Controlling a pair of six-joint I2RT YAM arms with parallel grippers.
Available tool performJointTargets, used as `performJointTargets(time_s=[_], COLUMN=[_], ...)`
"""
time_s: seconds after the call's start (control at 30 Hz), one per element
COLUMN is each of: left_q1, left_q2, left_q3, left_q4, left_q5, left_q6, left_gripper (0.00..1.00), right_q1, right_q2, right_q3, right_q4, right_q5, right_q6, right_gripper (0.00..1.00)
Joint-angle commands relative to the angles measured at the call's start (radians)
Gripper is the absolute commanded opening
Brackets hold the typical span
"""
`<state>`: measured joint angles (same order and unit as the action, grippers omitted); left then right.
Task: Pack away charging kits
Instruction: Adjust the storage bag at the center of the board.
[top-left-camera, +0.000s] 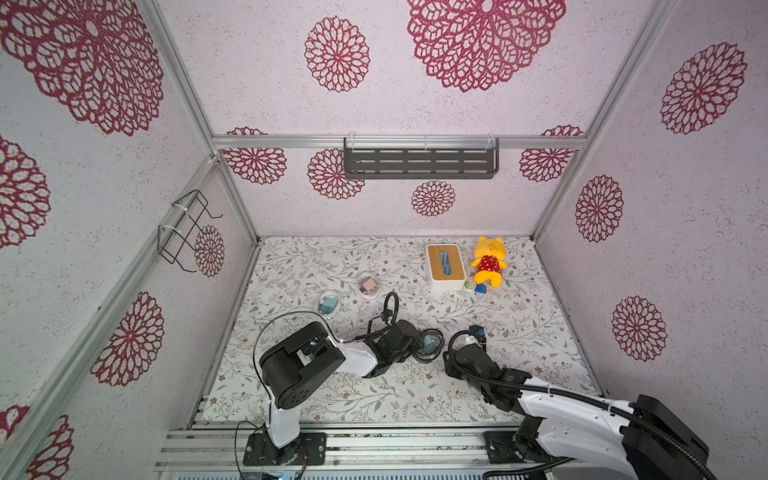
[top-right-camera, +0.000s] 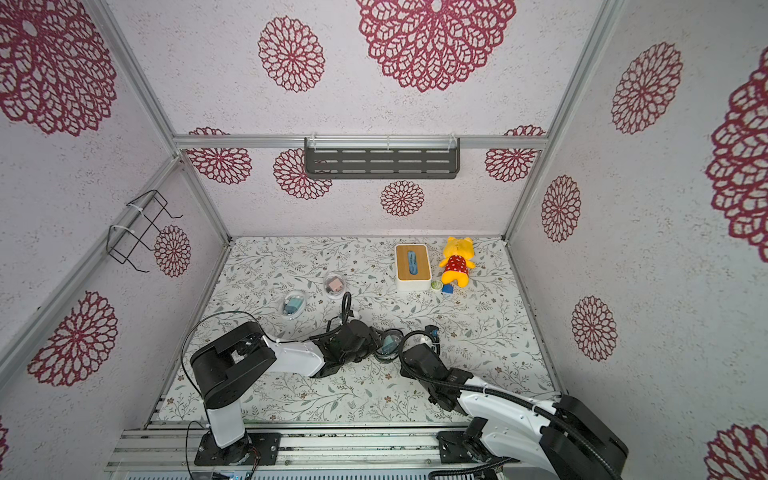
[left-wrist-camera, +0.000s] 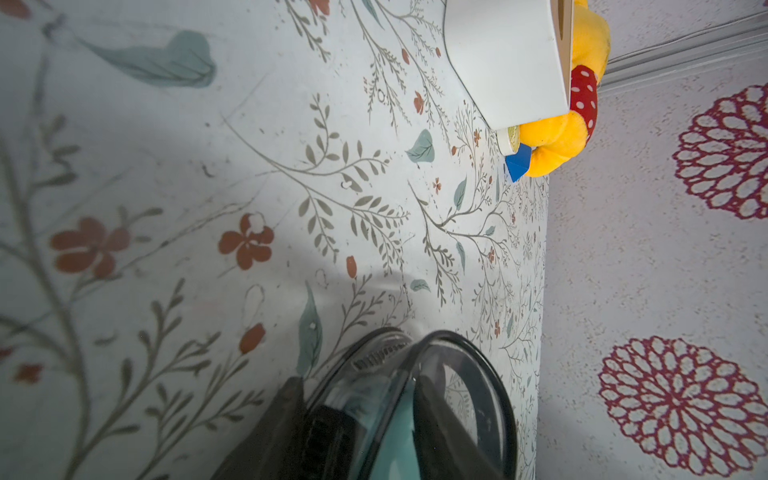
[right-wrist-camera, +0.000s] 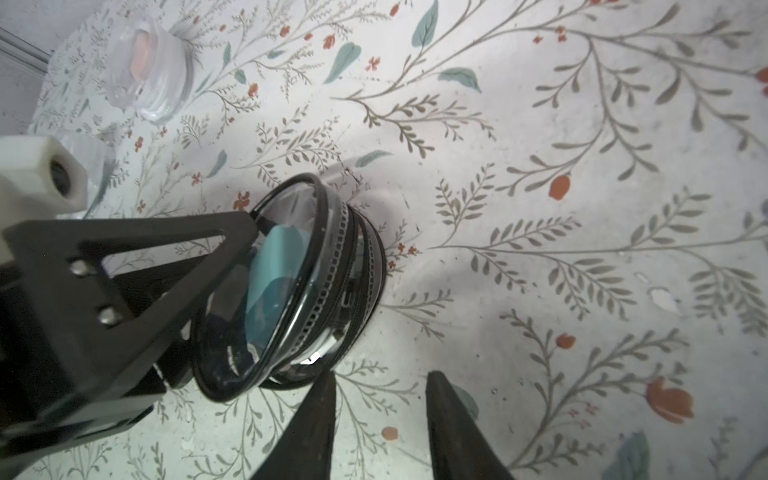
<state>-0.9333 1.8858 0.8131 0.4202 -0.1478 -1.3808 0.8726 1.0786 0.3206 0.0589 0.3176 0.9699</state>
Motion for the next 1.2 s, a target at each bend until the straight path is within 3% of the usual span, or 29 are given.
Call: performJointTargets(time_s=[0.0,0.2,0.53,0.7,0.8,0.93,1.03,1.17], left_q1=[-0.024,-0.099,-0.213,-0.223,-0.259,-0.323,-0.363,-0.382], left_q2=[0.013,-0.014,-0.069,-0.127,-0.191,-0.273,-0.315,-0.358], left_q3=[0.015,0.014,0.027,-0.002,-0.009,0.046,0.06,0.051], left_q4=[-0.024,-0.082,-0.253,-0.264,-0.342,-0.567,-0.619,-0.647], left_q5=[-0.009,-0.1,-0.273,-0.308,-0.4,-0.578,-0.682,-0.76], left_q6=[0.005,-0.007,-0.044,-0.034,-0.033,-0.038,-0.023,-0.032], left_gripper=[0.45,0.46,0.51,0.62,0.73,0.9,0.95,0.95], right_q1=[-0.006,-0.014,-0.104,-0.132,-0.135,-0.135,-0.134,-0.133], right_q2=[0.051,0.092,-0.131,-0.278,-0.335,-0.271,-0.144,-0.032], right_q3=[0.015,0.023,-0.083,-0.077,-0.058,0.0,0.056,0.081], right_q4=[0.071,0.07,-0.065,-0.167,-0.171,-0.152,-0.119,-0.077], right_q5=[-0.024,-0.022,0.019,0.018,-0.01,-0.056,-0.094,-0.115], right_q6=[0.004,-0.007,0.023,0.01,-0.023,-0.057,-0.076,-0.077], right_gripper=[0.39,0.43,0.45,0.54,0.62,0.65,0.64,0.56])
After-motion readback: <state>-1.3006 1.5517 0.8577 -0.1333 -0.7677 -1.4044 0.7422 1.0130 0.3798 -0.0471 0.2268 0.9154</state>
